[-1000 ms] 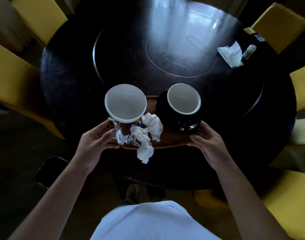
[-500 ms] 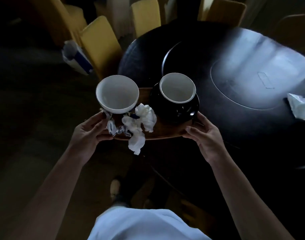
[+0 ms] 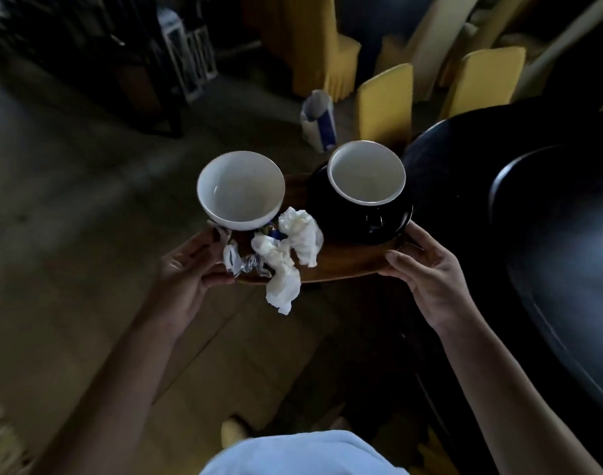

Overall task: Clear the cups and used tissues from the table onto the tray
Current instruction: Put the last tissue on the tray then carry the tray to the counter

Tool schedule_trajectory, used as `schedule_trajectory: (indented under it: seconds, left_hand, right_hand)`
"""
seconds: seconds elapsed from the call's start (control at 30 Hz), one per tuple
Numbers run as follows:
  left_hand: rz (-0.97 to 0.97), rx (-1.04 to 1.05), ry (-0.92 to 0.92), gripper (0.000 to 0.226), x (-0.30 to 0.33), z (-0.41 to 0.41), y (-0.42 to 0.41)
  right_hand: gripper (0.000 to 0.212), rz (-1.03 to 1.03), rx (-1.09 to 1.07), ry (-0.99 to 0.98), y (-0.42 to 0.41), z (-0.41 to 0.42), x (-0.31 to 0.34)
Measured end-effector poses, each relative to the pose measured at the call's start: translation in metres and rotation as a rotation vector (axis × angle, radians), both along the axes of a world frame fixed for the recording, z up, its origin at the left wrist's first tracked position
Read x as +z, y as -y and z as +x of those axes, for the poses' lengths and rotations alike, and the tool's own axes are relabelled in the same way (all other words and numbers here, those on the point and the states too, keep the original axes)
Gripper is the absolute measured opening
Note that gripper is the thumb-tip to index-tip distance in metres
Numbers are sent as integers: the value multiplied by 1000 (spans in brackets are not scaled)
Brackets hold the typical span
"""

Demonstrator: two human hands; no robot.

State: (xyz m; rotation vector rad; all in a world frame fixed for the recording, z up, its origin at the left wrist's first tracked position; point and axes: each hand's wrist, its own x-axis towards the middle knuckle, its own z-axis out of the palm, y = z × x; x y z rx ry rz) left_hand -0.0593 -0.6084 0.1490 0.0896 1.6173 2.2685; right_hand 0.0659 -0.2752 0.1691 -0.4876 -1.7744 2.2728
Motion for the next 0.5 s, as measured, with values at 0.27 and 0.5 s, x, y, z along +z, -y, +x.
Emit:
schedule_trajectory:
  seconds: [0.27,0.5]
  left_hand:
    - [-89,177,-57,74,22,-35,168]
    - [-96,415,-82,67,41,-37,310]
  right_hand:
    - [76,-13,178,-35,152,-101,7]
    - [73,-28,411,-81,291,-188,19]
